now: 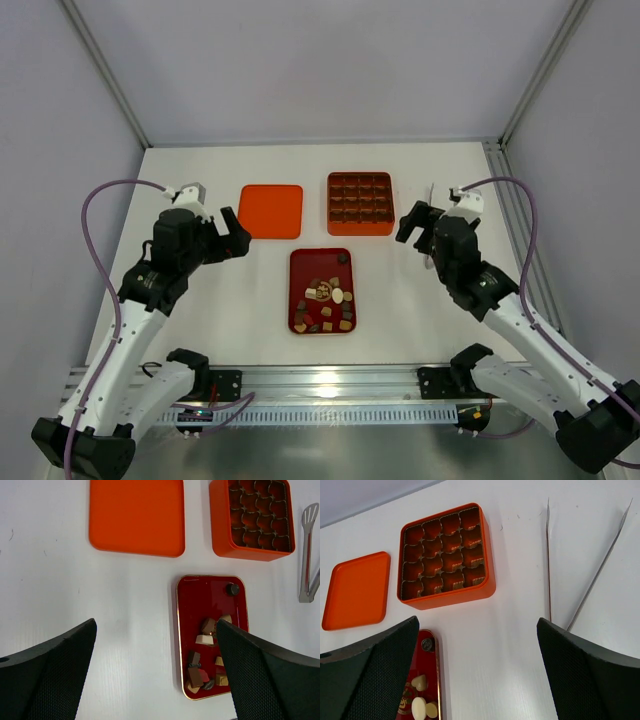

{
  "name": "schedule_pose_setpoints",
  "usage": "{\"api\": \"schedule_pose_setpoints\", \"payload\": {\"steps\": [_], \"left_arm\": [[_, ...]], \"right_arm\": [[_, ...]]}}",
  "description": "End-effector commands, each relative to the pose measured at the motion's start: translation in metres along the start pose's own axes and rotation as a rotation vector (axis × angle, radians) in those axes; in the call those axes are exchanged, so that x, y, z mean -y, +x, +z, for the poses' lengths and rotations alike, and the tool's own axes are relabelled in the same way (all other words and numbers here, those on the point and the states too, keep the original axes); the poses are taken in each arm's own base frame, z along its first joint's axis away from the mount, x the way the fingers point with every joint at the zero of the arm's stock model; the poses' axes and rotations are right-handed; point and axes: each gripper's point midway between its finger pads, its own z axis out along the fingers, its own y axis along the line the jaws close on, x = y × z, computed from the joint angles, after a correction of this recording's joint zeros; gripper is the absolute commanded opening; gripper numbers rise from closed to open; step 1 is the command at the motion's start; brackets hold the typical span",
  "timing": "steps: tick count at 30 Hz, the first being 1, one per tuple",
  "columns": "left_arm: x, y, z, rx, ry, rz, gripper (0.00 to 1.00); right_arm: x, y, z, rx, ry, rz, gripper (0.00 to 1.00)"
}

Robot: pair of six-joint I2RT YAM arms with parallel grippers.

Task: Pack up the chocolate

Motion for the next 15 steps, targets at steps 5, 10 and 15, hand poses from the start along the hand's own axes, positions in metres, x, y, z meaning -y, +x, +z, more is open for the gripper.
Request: {"api": "schedule_pose_setpoints", "payload": {"steps": [5, 10, 15], "left_arm": [[0.006, -0.006, -0.001, 0.016, 0.029, -0.008, 1.00], [0.007, -0.007, -0.001, 0.016, 0.029, -0.010, 1.00], [0.013, -0.005, -0.003, 0.005, 0.060, -0.012, 1.00]], "right_arm": [[-0.002, -0.020, -0.009, 0.014, 0.003, -0.057, 1.00], [0.027, -0.028, 0.008, -0.073, 0.170, -0.125, 1.00], [0.065, -0.020, 0.038, -0.184, 0.265, -0.103, 1.00]]}}
